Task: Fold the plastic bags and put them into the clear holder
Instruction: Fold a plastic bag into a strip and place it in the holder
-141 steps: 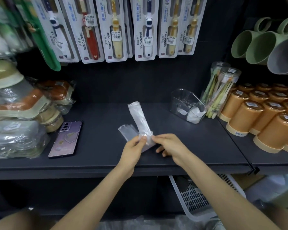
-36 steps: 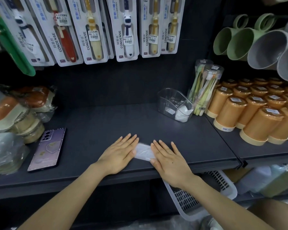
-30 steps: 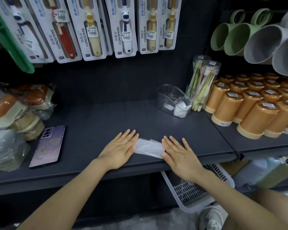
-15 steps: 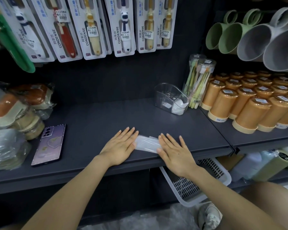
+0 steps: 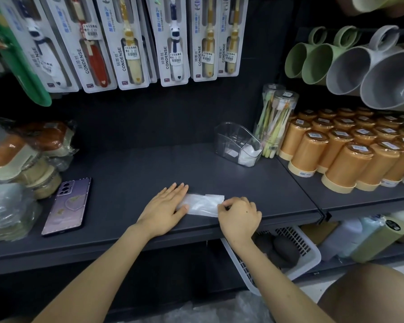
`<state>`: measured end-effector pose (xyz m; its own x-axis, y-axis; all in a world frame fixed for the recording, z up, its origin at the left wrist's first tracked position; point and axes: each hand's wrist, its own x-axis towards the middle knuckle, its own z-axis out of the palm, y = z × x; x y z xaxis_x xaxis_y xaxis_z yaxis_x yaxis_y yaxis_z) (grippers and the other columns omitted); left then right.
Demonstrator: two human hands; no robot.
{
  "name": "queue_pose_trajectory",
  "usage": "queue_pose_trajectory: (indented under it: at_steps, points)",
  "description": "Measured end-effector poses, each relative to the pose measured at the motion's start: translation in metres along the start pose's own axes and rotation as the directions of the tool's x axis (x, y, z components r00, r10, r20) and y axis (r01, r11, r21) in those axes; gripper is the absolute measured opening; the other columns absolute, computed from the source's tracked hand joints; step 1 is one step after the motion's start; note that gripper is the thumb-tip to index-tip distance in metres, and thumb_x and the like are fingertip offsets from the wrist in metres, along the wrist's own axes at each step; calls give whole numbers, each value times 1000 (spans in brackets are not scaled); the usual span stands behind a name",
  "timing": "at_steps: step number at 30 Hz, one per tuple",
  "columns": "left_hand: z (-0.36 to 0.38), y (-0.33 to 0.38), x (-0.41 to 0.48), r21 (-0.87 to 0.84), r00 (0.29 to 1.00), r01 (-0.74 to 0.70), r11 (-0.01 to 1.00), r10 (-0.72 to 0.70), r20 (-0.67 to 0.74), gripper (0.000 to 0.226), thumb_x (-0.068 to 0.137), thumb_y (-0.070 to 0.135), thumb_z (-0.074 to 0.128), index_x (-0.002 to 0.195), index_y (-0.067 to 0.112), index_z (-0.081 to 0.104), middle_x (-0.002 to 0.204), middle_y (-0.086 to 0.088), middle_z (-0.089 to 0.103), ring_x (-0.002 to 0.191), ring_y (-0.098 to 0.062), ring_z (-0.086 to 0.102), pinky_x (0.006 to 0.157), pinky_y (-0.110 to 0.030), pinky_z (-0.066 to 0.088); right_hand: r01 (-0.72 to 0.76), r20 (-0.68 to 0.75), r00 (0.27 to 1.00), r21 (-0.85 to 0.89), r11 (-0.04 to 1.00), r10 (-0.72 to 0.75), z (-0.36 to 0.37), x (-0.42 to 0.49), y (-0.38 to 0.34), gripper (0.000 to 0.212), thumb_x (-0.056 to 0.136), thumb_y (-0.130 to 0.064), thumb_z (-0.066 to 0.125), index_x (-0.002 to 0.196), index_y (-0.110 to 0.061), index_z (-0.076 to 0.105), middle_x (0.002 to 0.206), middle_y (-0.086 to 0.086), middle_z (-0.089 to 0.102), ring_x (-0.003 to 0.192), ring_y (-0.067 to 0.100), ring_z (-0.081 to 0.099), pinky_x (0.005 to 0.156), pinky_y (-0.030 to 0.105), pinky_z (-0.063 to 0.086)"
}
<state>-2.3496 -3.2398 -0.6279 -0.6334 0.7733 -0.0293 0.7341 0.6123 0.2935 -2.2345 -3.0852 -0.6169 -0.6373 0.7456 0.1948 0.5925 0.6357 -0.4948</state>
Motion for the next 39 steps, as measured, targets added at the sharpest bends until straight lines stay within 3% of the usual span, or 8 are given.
queue_pose_trajectory:
  at_steps: [3,6,11,16,21,26,31,39]
  points:
    - [-8,5,-8,-290,990,84,953,-113,-84,93,80,83,14,152,25,23,151,20,14,142,3,2,112,-15,3,31,6,999,272,962,-34,-4,4,5,10,92,-20,59,85,-15,65,79,-4,63,76,19,59,67,27,39]
    - [-22,12,-13,-420,966,120,900,-204,-162,49,98,38,50,144,25,41,148,15,30,144,-3,13,111,-19,11,127,94,980,396,909,-178,-20,15,7,8,93,-18,59,87,-14,57,72,-6,58,69,16,56,61,24,36]
    - [-38,26,-5,-582,978,77,809,-175,-114,48,88,19,68,133,25,54,134,14,53,126,-1,45,111,-25,33,311,192,877,471,825,-440,-50,36,-4,12,91,-15,61,82,-19,55,68,-11,59,64,1,55,61,12,42]
    - [-51,35,-1,-796,990,78,600,-140,-9,19,85,4,67,104,8,69,95,-1,69,91,-12,64,84,-21,48,361,225,812,532,766,-539,-66,54,-15,19,91,-13,62,82,-27,54,75,-11,62,70,3,56,69,18,48]
    - [-50,41,-5,-865,986,105,491,-165,26,21,75,12,73,94,3,70,84,-8,69,82,-17,65,73,-28,52,254,255,803,671,696,-539,-74,63,-28,20,93,-8,58,100,-27,55,74,-8,63,66,1,55,65,23,51]
    - [-49,51,-8,-974,964,87,210,-266,28,13,86,-2,63,97,2,69,90,-10,72,85,-24,69,79,-37,56,-180,417,841,817,548,-345,-75,52,-36,32,93,-23,60,123,-15,51,92,7,68,77,10,65,63,24,55]
    - [-47,61,-10,-997,950,26,77,-312,0,20,90,-3,57,105,-1,68,101,-17,72,93,-30,70,79,-36,57,-226,527,776,745,628,-346,-61,34,-30,20,88,-23,68,104,-11,67,84,4,71,69,10,64,60,26,52]
    - [-44,71,-13,-999,930,9,48,-368,-10,20,90,-3,55,106,-2,67,100,-18,72,93,-32,70,77,-35,58,-247,485,821,776,580,-300,-54,23,-34,26,91,-24,64,85,0,70,65,-1,64,56,9,54,47,22,41]
